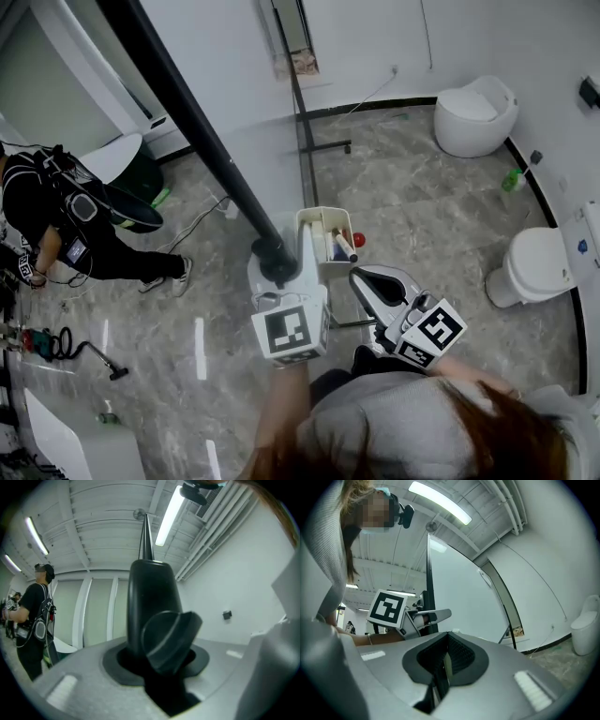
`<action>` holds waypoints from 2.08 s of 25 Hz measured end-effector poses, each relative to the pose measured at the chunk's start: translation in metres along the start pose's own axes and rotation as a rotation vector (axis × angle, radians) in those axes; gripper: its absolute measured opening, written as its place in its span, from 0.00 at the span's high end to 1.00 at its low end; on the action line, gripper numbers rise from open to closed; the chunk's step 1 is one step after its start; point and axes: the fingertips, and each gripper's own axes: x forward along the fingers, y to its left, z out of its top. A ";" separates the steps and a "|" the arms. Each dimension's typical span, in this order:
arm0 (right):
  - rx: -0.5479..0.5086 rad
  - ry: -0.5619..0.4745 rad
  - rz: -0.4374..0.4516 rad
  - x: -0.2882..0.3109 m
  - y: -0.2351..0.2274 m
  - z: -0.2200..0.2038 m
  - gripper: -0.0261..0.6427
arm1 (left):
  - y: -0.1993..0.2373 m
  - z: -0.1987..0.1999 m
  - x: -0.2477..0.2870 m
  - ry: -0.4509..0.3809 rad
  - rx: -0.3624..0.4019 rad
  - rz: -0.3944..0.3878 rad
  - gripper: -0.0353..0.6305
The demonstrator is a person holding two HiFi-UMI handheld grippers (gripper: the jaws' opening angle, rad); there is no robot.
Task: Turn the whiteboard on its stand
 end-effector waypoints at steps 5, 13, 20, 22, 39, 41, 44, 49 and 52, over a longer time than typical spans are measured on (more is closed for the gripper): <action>-0.013 -0.037 -0.013 -0.024 0.015 0.011 0.95 | -0.030 0.004 -0.028 -0.005 -0.006 -0.018 0.72; 0.012 -0.036 -0.058 -0.081 0.059 0.005 0.95 | -0.062 0.019 -0.085 -0.002 -0.021 -0.043 0.71; 0.052 -0.014 -0.082 -0.134 0.109 -0.022 0.95 | -0.067 0.016 -0.095 0.007 -0.018 -0.052 0.71; 0.049 -0.013 -0.086 -0.144 0.123 -0.022 0.95 | -0.063 0.018 -0.095 0.003 -0.017 -0.052 0.71; -0.092 -0.037 -0.174 -0.197 0.131 0.009 0.96 | -0.121 0.030 -0.191 -0.003 -0.022 -0.067 0.70; -0.092 -0.039 -0.171 -0.205 0.136 0.013 0.96 | -0.126 0.032 -0.201 -0.001 -0.026 -0.065 0.70; -0.094 -0.040 -0.162 -0.219 0.145 0.016 0.96 | -0.135 0.033 -0.219 0.001 -0.031 -0.064 0.70; -0.095 -0.037 -0.147 -0.246 0.169 0.018 0.96 | -0.153 0.040 -0.254 0.001 -0.032 -0.061 0.70; -0.095 -0.024 -0.130 -0.268 0.185 0.017 0.96 | -0.168 0.044 -0.274 -0.002 -0.033 -0.060 0.69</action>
